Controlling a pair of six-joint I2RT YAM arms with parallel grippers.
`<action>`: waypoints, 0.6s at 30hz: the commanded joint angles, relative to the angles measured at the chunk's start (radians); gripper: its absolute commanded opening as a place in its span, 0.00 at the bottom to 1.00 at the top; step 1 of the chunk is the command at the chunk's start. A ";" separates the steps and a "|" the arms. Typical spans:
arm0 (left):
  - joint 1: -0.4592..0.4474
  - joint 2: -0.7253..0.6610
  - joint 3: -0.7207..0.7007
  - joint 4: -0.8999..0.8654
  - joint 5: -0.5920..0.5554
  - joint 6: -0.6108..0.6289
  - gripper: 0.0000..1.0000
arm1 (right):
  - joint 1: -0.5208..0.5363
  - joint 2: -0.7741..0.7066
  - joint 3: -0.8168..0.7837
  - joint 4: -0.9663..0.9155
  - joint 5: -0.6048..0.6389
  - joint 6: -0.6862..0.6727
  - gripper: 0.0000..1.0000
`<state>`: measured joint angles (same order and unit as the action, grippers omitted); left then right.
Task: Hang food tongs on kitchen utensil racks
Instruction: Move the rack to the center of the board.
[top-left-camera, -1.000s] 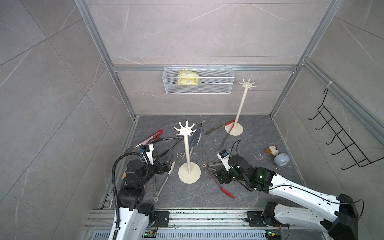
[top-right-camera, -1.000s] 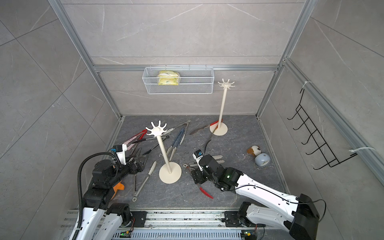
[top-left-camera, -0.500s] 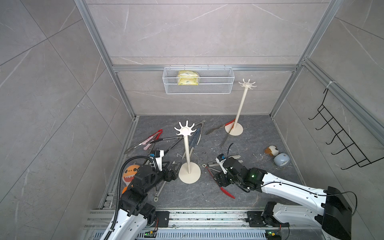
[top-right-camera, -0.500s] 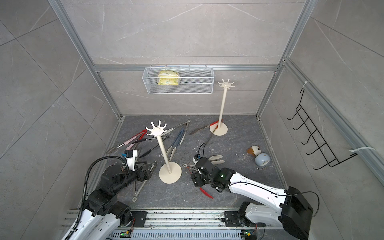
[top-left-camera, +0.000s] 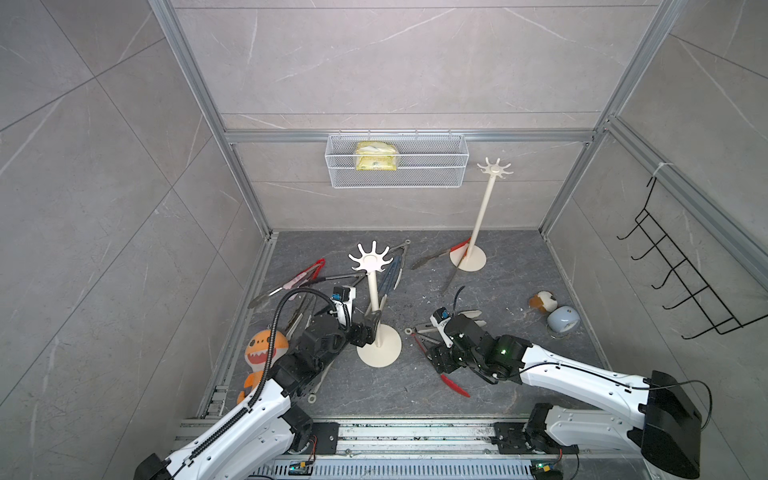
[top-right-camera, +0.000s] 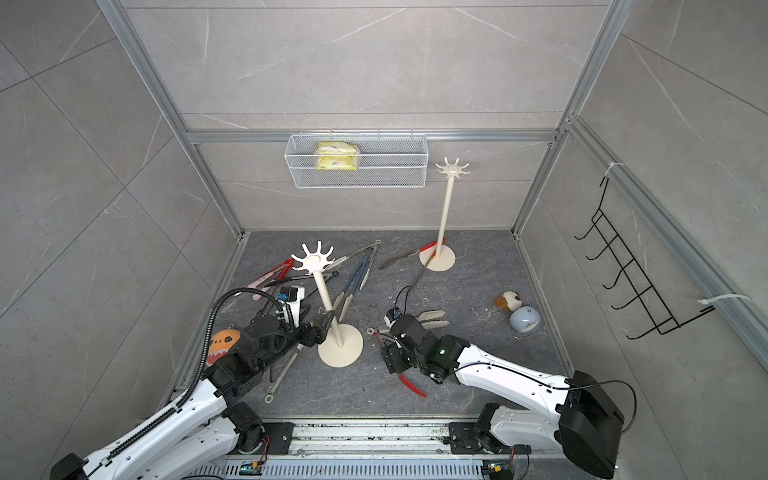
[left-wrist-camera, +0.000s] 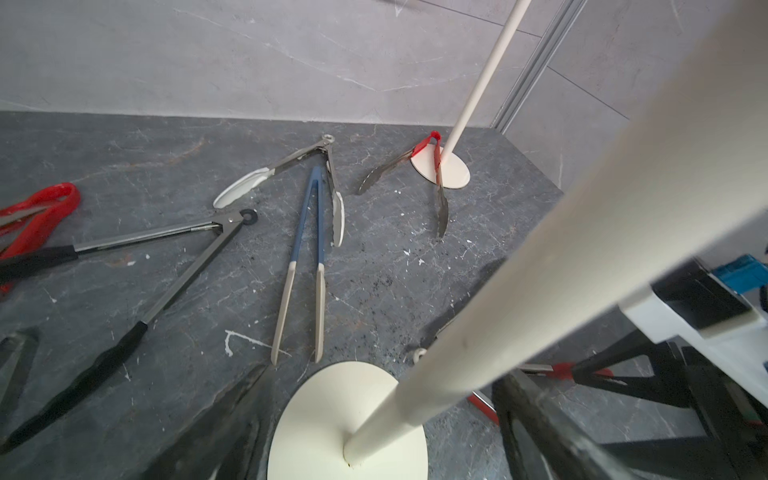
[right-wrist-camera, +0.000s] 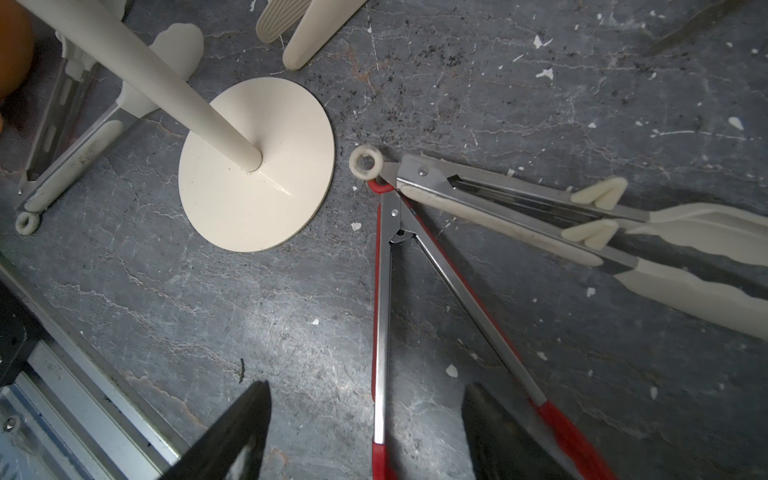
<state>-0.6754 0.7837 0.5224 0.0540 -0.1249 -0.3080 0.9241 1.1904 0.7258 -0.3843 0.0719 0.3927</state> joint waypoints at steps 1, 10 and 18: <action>-0.004 0.032 0.056 0.152 -0.022 0.042 0.79 | -0.004 -0.011 0.015 -0.002 0.016 -0.011 0.75; -0.004 0.113 0.115 0.203 0.002 0.076 0.64 | -0.004 0.017 0.029 0.005 0.020 -0.034 0.74; -0.004 0.140 0.134 0.232 -0.019 0.120 0.43 | -0.008 0.028 0.042 0.011 0.032 -0.042 0.73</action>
<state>-0.6830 0.9268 0.6064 0.2176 -0.1196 -0.2409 0.9215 1.2140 0.7387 -0.3836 0.0814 0.3698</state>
